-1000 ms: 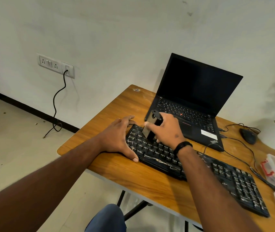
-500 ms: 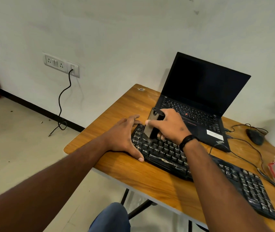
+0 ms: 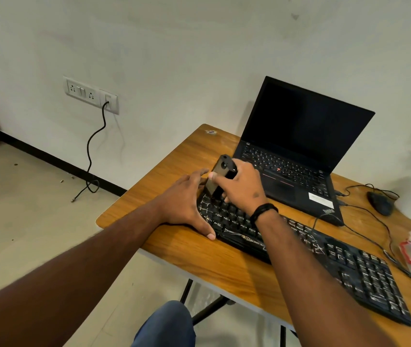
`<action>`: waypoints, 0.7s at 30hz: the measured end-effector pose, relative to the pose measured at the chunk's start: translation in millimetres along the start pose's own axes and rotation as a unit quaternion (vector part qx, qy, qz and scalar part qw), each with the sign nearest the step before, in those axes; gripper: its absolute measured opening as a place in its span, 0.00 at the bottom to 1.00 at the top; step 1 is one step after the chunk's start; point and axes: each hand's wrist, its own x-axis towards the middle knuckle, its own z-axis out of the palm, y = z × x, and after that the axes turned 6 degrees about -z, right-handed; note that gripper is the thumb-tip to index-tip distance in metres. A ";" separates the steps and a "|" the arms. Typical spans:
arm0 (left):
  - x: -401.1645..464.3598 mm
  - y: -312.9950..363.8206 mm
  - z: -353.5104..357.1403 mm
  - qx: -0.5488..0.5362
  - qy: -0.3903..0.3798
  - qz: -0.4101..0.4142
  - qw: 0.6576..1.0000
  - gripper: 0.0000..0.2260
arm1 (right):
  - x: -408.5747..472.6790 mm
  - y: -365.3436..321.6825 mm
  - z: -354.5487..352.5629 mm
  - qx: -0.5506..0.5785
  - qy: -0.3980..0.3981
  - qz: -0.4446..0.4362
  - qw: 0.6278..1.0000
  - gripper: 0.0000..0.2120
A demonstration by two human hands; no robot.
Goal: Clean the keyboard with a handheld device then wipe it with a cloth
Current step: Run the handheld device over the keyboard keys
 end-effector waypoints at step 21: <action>2.9 -3.5 1.9 -0.005 0.005 0.004 1.000 0.71 | -4.7 -3.5 -4.1 0.026 -0.054 0.011 0.998 0.09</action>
